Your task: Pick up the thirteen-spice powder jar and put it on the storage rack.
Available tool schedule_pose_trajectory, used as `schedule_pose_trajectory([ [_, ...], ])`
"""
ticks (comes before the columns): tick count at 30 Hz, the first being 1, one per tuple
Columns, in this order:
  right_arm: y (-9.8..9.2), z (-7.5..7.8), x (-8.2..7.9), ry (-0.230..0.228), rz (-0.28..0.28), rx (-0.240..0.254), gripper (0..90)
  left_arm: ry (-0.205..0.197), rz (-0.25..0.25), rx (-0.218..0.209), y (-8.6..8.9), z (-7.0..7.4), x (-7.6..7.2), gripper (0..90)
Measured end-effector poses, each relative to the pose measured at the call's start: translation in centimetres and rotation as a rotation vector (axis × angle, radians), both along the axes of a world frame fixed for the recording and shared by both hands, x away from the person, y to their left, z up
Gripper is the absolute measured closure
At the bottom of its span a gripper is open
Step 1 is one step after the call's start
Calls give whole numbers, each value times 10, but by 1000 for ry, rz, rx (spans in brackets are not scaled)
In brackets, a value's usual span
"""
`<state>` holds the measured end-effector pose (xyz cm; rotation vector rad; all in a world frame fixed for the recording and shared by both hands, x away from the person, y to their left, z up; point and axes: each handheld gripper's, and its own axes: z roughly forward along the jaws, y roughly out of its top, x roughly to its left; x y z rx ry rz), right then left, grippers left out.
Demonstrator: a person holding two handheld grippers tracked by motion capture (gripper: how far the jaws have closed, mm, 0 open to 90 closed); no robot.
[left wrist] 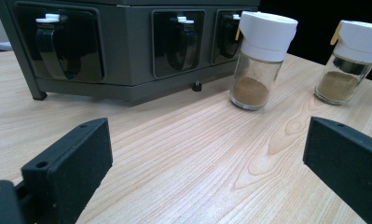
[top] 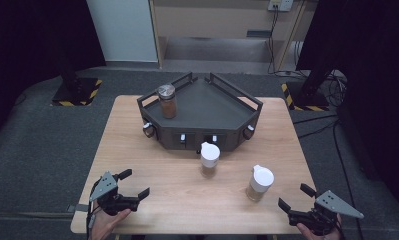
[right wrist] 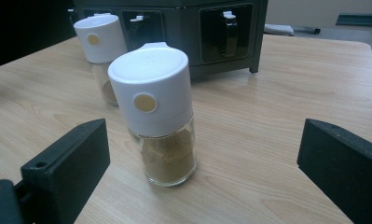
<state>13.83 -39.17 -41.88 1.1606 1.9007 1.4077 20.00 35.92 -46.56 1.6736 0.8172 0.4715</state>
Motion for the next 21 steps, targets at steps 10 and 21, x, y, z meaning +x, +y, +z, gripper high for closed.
schedule_pose_trajectory([
  [10,7,17,0,-20,23,-5,23,7,-3,0,0,0,1,0],
  [21,24,49,18,-7,97,0,21,11,-1,-2,0,0,1,0],
])
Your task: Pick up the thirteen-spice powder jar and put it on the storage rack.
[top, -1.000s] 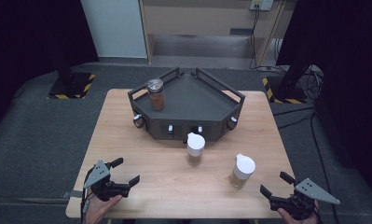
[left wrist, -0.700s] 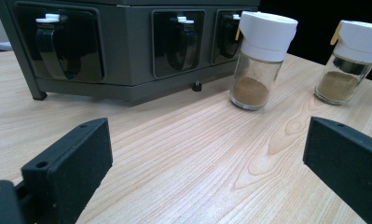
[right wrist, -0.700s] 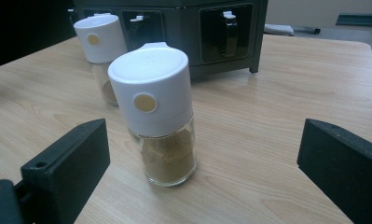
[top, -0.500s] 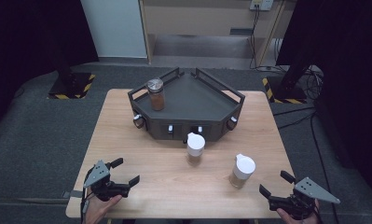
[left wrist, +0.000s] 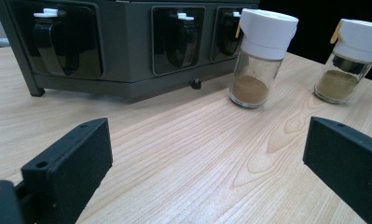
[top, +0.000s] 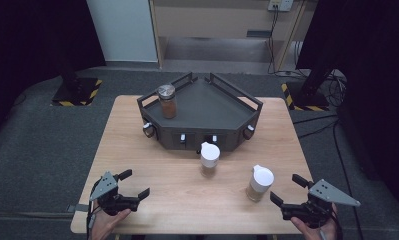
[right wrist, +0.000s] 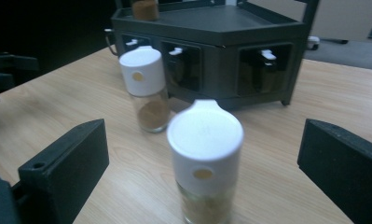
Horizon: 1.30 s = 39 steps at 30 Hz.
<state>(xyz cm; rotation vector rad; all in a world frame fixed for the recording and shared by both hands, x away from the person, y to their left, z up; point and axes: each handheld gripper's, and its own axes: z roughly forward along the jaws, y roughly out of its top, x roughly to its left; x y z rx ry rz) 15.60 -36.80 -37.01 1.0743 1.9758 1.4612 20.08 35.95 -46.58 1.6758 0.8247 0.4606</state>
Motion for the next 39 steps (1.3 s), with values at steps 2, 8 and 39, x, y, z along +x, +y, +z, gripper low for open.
schedule_pose_trajectory([
  [2,6,6,6,-2,16,-2,20,1,0,1,0,0,0,0],
  [8,23,22,21,-3,66,-25,21,1,1,-2,0,0,0,0],
  [39,115,27,103,62,155,-73,31,4,-3,5,-1,1,0,0],
])
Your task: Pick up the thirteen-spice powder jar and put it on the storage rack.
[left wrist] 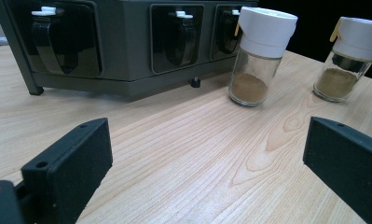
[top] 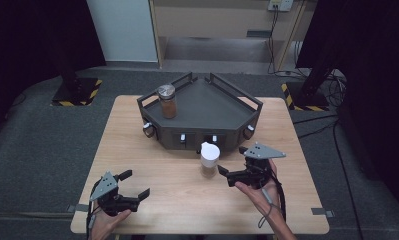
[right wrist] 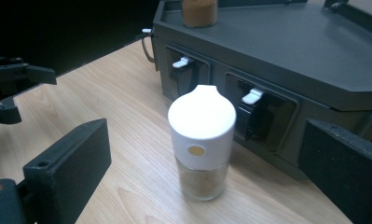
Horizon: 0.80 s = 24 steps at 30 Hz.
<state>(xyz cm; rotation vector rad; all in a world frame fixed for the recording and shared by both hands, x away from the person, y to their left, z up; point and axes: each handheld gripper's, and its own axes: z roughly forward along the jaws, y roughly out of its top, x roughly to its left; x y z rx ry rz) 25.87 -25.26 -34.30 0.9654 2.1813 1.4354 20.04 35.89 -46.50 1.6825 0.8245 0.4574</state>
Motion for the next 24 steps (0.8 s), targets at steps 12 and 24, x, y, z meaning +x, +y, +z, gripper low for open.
schedule_pose_trajectory([
  [12,30,-6,19,15,-10,-43,44,1,-7,4,0,0,1,0],
  [24,53,-18,38,28,-19,-81,72,-1,-11,6,0,1,1,1],
])
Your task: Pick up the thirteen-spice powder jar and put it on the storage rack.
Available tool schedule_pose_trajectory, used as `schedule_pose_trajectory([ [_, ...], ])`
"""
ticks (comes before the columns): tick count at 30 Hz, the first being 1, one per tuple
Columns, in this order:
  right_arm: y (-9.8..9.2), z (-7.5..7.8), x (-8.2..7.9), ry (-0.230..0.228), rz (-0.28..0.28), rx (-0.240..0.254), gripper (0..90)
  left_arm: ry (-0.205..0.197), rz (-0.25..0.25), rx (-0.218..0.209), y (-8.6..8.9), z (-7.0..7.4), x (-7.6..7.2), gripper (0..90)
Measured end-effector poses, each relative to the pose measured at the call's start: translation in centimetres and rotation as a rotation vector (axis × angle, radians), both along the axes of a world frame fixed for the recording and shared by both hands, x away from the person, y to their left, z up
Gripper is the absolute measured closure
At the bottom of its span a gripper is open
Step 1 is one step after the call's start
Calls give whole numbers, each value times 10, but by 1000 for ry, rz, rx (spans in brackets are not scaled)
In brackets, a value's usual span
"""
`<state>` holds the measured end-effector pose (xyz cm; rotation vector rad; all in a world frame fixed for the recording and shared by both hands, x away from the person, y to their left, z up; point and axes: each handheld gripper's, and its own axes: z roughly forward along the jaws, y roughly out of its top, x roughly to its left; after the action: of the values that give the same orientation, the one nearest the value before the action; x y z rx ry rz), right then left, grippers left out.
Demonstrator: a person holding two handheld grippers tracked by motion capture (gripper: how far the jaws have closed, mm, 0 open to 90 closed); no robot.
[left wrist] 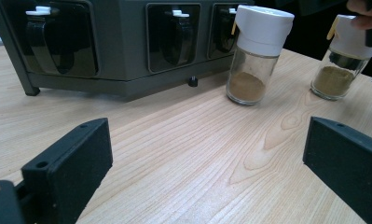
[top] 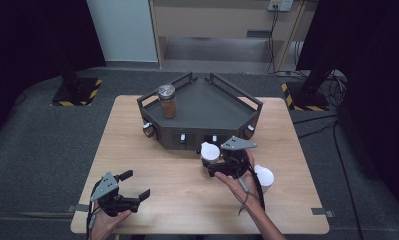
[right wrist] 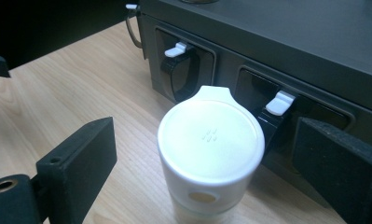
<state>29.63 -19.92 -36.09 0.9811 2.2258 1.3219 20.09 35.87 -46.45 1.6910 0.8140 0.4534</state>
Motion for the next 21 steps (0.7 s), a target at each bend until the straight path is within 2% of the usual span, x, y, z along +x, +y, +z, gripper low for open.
schedule_pose_trajectory([
  [11,13,-16,14,30,-29,-25,121,-1,-1,2,0,0,0,2],
  [21,18,-27,19,41,-34,-19,226,-2,-2,4,0,0,0,2],
])
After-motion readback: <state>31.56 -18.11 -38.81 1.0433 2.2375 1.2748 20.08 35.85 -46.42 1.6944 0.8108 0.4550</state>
